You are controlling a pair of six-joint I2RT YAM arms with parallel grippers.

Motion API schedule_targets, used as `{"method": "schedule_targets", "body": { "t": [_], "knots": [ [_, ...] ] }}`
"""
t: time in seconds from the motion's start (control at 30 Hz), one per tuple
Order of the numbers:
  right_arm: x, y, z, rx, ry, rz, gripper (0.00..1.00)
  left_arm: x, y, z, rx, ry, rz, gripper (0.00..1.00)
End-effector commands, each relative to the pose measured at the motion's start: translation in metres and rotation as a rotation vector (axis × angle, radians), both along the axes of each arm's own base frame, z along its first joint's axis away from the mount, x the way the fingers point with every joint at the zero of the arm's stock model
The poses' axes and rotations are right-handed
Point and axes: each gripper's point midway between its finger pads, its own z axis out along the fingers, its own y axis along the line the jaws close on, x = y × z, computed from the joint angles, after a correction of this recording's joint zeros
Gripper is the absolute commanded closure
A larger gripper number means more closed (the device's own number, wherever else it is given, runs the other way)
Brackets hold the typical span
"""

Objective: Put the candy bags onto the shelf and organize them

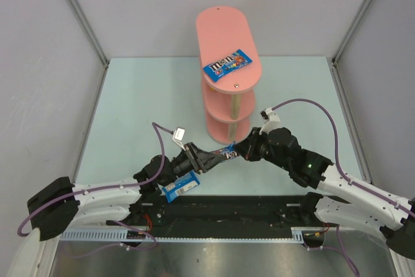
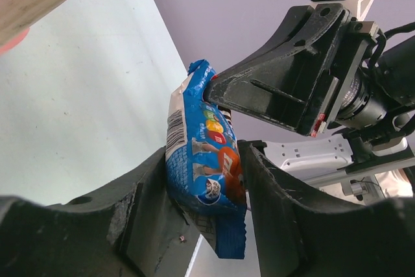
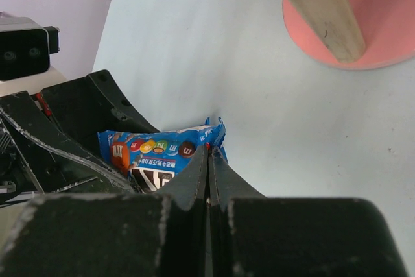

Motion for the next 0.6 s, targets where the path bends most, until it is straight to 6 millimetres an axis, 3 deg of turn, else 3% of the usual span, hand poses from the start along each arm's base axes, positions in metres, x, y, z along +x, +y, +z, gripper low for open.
{"method": "schedule_targets", "body": {
  "t": [0.0, 0.47, 0.57],
  "knots": [
    [0.003, 0.009, 0.035, 0.085, -0.055, 0.005, 1.0, -0.003, -0.008, 0.04, -0.118, -0.047, -0.032, 0.46],
    [-0.003, 0.015, 0.045, 0.13, -0.057, 0.037, 1.0, -0.004, -0.009, 0.039, -0.135, -0.046, -0.039, 0.56],
    [-0.003, 0.013, 0.049, 0.142, -0.07, 0.032, 0.92, -0.005, -0.008, 0.038, -0.139, -0.045, -0.041, 0.62]
  ]
}}
